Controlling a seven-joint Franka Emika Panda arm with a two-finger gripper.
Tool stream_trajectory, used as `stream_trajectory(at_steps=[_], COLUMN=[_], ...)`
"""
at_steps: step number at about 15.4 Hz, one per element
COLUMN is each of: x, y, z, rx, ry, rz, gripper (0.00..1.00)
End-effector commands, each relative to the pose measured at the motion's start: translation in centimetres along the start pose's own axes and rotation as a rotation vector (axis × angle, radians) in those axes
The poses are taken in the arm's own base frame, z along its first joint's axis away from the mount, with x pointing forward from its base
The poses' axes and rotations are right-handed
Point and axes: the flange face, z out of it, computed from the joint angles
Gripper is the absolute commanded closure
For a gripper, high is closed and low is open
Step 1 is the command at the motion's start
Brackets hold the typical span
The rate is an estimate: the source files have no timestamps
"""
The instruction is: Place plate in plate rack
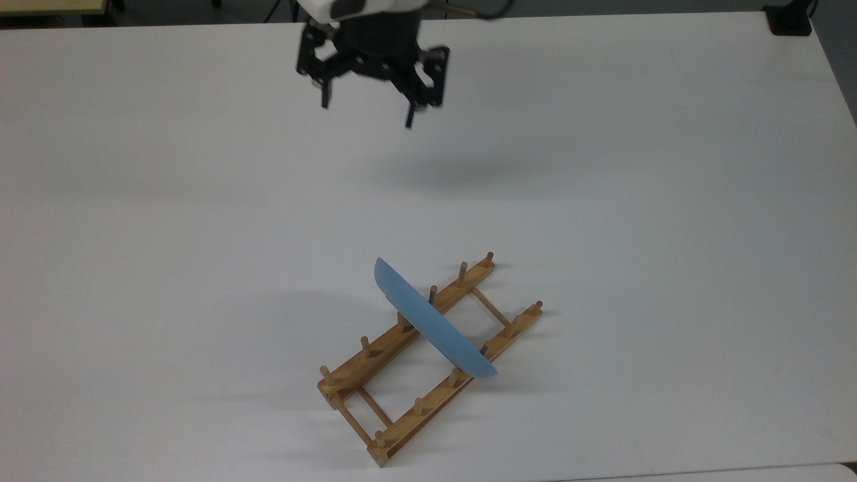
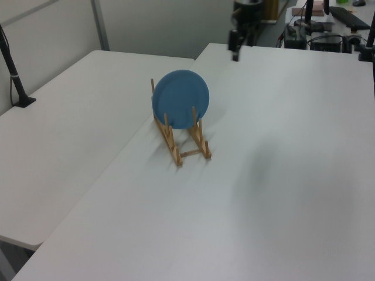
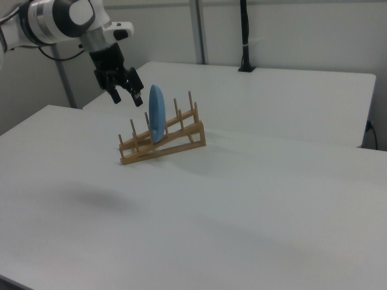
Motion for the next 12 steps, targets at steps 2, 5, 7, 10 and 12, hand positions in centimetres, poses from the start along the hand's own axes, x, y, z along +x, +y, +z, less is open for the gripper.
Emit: stream_trajectory(at_steps=[2,5,7,10,12], x=[-6.0,-8.0,-8.1,-8.1,-8.2], y=[5.3,8.1,10.4,10.4,10.3], z=[0.1,-1.5,-1.3,-1.4,-1.5], rx=[0.045,0.057,0.09,0.148,0.148], ry=[-0.095,-0.115,-0.144,-0.154,-0.16], rz=[-0.129,-0.123,-0.097,-0.108,-0.11], gripper=[0.0,0.0,0.0,0.0,0.0])
